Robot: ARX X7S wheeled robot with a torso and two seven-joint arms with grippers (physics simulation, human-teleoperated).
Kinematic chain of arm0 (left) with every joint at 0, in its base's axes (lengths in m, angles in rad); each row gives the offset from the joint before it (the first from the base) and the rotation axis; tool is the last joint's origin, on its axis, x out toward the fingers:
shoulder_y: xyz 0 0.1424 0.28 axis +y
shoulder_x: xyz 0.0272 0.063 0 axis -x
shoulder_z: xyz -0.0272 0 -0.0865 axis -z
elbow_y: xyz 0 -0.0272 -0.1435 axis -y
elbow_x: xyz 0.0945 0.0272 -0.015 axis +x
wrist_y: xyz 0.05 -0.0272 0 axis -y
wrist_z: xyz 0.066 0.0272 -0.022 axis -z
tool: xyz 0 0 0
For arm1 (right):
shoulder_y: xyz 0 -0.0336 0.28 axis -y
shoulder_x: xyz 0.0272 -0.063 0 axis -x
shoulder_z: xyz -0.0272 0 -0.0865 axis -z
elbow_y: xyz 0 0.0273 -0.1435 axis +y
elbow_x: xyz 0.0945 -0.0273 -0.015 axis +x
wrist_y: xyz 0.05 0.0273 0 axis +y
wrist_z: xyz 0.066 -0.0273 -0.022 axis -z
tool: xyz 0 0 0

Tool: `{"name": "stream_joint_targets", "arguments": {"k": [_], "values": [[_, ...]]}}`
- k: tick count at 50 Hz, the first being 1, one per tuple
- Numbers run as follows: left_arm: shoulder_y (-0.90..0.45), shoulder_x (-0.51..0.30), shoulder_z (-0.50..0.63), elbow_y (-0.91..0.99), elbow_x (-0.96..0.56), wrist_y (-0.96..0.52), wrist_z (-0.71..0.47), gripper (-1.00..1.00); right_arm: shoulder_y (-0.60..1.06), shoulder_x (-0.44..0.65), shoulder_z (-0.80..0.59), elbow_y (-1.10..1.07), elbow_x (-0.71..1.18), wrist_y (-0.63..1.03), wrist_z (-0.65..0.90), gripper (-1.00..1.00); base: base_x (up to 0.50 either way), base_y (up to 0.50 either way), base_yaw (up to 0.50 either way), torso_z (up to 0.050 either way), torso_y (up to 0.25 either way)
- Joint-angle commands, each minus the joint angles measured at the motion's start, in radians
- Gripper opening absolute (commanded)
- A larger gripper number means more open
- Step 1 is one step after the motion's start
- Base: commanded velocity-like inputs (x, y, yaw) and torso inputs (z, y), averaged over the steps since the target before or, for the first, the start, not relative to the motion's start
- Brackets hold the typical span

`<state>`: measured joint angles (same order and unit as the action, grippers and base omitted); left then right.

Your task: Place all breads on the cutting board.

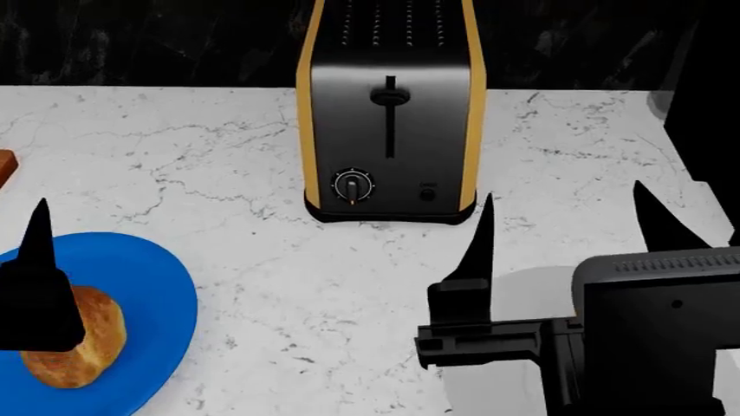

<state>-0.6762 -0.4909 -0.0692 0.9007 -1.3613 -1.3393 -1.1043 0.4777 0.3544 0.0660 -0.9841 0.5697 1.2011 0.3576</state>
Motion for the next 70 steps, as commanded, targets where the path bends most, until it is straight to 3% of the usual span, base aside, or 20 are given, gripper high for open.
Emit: {"name": "stream_joint_targets", "arguments": {"k": [1, 31, 41, 52, 60, 70], "values": [[-0.005, -0.013, 0.005, -0.003, -0.028, 0.005, -0.023, 1.00, 0.003, 0.003, 0.016, -0.012, 0.022, 0.019, 0.021, 1.00, 0.16, 0.00, 0.00, 0.000, 0.000], [-0.004, -0.031, 0.039, -0.011, -0.011, 0.034, -0.010, 1.00, 0.014, 0.027, -0.009, 0.021, 0.033, 0.000, 0.054, 1.00, 0.16, 0.00, 0.00, 0.000, 0.000], [0.004, -0.034, 0.047, -0.022, -0.029, 0.040, -0.021, 1.00, 0.081, 0.001, 0.116, 0.018, 0.142, 0.161, 0.077, 1.00, 0.08, 0.00, 0.00, 0.000, 0.000], [0.044, -0.019, 0.078, -0.028, 0.071, 0.081, 0.036, 1.00, 0.187, 0.105, 0.250, 0.060, 0.247, 0.361, 0.080, 1.00, 0.00, 0.00, 0.00, 0.000, 0.000], [0.048, -0.023, 0.079, -0.022, 0.055, 0.083, 0.019, 1.00, 0.221, 0.223, 0.237, 0.157, 0.401, 0.363, 0.188, 1.00, 0.00, 0.00, 0.00, 0.000, 0.000], [0.036, -0.017, 0.091, -0.027, 0.028, 0.079, -0.010, 1.00, 0.314, 0.394, 0.171, 0.431, 0.925, 0.360, 0.538, 1.00, 0.00, 0.00, 0.00, 0.000, 0.000]]}}
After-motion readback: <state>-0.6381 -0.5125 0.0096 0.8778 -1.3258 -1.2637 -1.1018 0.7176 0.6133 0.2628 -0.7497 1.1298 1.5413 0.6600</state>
